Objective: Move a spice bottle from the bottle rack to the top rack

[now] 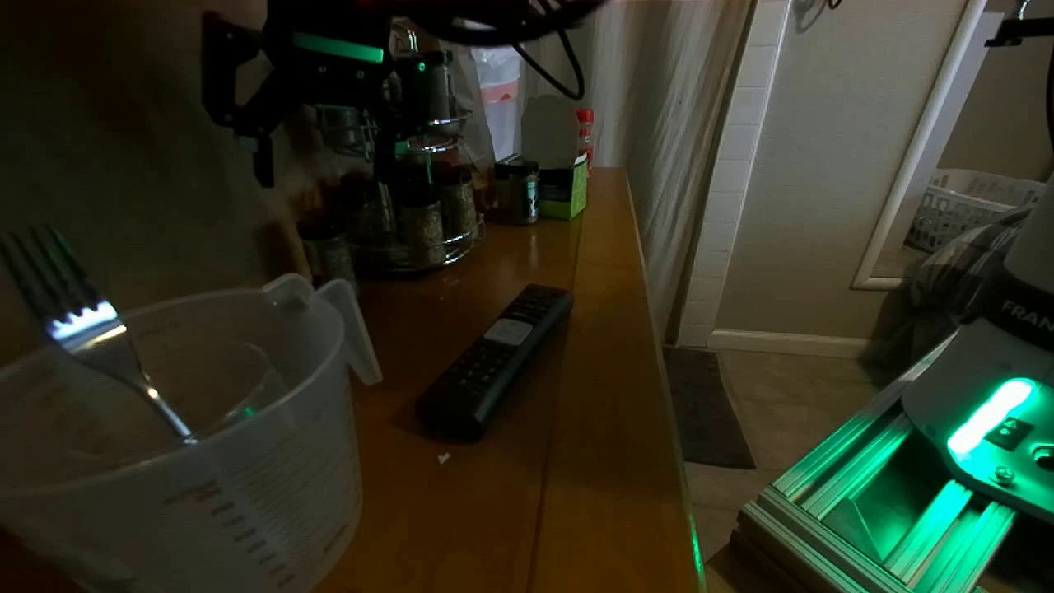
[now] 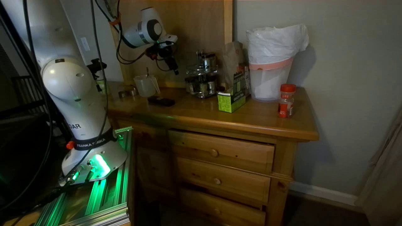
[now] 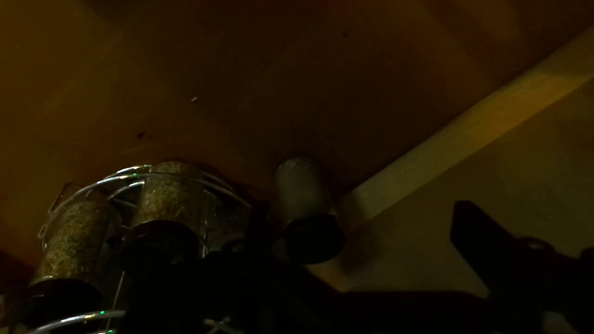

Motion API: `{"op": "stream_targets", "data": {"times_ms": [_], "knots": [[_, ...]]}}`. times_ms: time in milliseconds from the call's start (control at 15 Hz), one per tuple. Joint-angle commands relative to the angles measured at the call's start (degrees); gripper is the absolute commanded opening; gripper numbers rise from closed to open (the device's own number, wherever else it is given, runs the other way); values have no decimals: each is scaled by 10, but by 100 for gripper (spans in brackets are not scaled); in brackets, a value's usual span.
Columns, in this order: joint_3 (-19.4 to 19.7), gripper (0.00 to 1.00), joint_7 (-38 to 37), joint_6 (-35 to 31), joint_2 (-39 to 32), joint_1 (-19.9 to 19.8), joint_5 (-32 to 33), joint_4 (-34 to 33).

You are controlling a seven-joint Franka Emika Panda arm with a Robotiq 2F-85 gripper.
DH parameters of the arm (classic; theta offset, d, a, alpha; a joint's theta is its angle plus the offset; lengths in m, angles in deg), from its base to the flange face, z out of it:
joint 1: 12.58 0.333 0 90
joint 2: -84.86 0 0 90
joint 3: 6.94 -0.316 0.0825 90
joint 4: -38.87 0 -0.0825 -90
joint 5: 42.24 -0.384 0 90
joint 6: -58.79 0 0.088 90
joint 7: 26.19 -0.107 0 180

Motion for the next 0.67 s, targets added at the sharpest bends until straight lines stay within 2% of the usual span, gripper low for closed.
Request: {"op": "stream_targets", "data": {"times_ms": [0,267,600], "knots": [[4,100,-59,-58,-32,-3,118,10],[24,100,-167,-88,-48,2,278,13],[49,100,-333,-89,-70,9,478,-10]]}}
